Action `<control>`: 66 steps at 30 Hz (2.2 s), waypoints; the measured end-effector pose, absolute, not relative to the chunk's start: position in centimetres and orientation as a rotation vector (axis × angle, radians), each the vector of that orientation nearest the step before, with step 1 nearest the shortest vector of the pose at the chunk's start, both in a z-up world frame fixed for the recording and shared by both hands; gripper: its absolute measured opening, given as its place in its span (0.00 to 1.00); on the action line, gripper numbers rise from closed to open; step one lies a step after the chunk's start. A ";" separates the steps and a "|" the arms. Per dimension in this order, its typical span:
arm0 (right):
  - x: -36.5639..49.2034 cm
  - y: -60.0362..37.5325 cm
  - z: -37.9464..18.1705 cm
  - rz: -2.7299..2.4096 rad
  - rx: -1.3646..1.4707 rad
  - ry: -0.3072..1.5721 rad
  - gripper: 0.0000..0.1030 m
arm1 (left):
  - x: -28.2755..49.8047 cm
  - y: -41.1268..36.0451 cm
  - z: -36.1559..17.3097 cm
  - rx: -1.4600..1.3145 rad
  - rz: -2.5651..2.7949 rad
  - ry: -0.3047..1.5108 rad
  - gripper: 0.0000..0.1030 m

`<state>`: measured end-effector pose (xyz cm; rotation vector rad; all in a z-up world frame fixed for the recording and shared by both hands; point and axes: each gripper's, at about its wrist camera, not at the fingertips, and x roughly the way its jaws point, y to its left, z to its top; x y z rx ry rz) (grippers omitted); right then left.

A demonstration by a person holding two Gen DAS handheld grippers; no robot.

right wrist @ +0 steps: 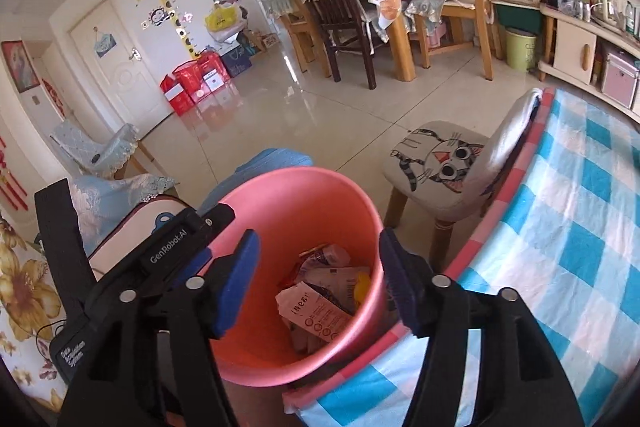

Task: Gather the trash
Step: 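Carry the white packet and yellow chip bag to the pink bucket and release both, then return both tools from the bucket to the table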

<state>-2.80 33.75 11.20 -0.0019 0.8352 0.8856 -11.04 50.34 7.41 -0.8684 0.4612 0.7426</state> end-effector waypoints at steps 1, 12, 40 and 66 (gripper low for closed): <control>-2.9 33.0 11.3 0.871 -0.004 0.825 0.73 | -10.9 50.1 7.4 -0.861 0.742 0.462 0.71; -3.4 24.5 12.4 0.691 -0.005 0.794 0.87 | -8.8 45.3 9.2 -0.713 0.516 0.396 0.90; -5.3 10.2 15.0 0.516 0.039 0.684 0.89 | -4.1 31.8 10.6 -0.352 0.158 0.591 0.93; -3.5 -3.8 14.3 0.336 0.174 0.699 0.90 | -2.9 24.6 10.1 -0.184 0.003 0.657 0.93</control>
